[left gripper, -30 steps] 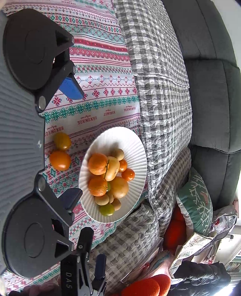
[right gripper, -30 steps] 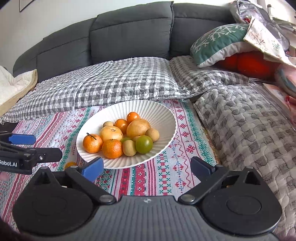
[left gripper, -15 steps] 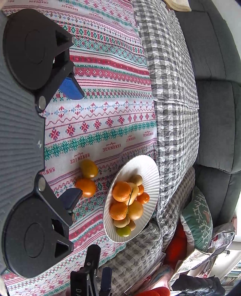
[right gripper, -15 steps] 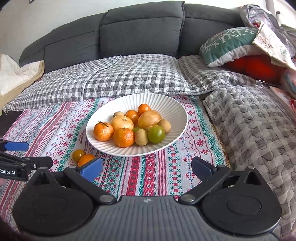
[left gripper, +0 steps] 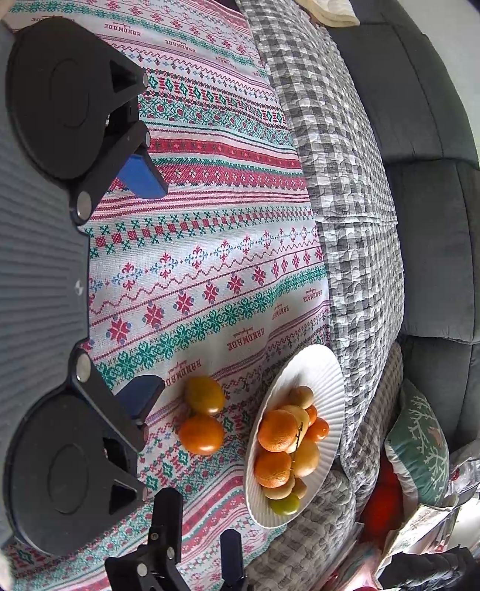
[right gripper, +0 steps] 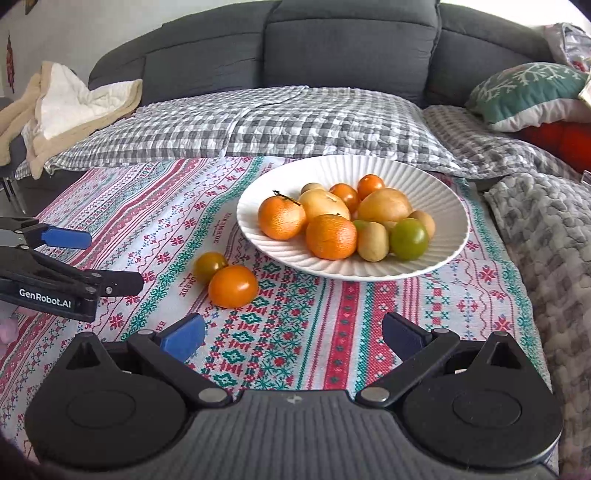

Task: Organize fruits
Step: 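Withdraw both open grippers toward the last two tomatoes, then close the right gripper on an orange tomato while the left grasps a yellow-brown tomato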

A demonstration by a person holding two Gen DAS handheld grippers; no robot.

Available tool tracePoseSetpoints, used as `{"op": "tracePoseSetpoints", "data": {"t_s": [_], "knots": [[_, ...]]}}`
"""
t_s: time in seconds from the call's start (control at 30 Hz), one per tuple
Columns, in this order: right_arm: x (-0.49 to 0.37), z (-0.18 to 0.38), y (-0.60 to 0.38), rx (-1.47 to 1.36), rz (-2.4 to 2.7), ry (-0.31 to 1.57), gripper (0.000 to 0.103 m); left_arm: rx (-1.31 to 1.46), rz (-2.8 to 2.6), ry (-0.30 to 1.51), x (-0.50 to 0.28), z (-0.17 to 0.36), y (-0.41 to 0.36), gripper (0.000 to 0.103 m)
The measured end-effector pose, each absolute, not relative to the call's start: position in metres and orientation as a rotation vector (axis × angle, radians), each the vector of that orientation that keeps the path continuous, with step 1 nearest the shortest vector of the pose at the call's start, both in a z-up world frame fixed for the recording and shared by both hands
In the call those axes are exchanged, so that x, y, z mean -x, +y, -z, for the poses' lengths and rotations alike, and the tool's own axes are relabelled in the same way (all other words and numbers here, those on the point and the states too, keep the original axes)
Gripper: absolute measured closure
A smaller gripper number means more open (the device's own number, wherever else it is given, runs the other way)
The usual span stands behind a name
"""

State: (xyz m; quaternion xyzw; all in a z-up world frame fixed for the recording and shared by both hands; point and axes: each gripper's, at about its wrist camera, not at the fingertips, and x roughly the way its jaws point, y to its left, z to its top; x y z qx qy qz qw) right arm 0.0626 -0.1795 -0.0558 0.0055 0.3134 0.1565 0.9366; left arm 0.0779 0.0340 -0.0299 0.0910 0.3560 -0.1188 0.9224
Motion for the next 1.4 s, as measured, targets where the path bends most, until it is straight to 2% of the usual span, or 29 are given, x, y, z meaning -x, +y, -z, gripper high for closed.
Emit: {"op": "tracePoseSetpoints", "data": {"t_s": [0.17, 0.4, 0.5, 0.57, 0.63, 1.0, 1.1, 1.23, 1.4], "knots": [[-0.073, 0.059, -0.163, 0.03, -0.372, 0.634, 0.012, -0.187, 0.265, 0.744, -0.082, 0.034, 0.037, 0.008], [-0.088, 0.064, -0.154, 0.017, -0.407, 0.661, 0.04, -0.223, 0.279, 0.764, -0.086, 0.04, 0.033, 0.008], [-0.089, 0.064, -0.151, 0.016, -0.421, 0.659, 0.046, -0.237, 0.284, 0.765, -0.085, 0.043, 0.032, 0.008], [-0.09, 0.064, -0.149, 0.011, -0.433, 0.661, 0.055, -0.238, 0.29, 0.763, -0.086, 0.043, 0.031, 0.008], [-0.09, 0.062, -0.148, 0.009, -0.444, 0.666, 0.068, -0.235, 0.291, 0.763, -0.086, 0.043, 0.031, 0.008], [-0.079, 0.06, -0.17, 0.042, -0.419, 0.671, 0.069, -0.226, 0.352, 0.75, -0.088, 0.044, 0.008, 0.01], [-0.075, 0.06, -0.182, 0.048, -0.401, 0.674, 0.069, -0.207, 0.376, 0.75, -0.088, 0.044, -0.002, 0.014], [-0.071, 0.061, -0.195, 0.048, -0.381, 0.676, 0.069, -0.162, 0.4, 0.753, -0.091, 0.043, -0.015, 0.028], [-0.069, 0.061, -0.205, 0.041, -0.357, 0.682, 0.069, -0.1, 0.4, 0.755, -0.095, 0.043, -0.028, 0.04]]}}
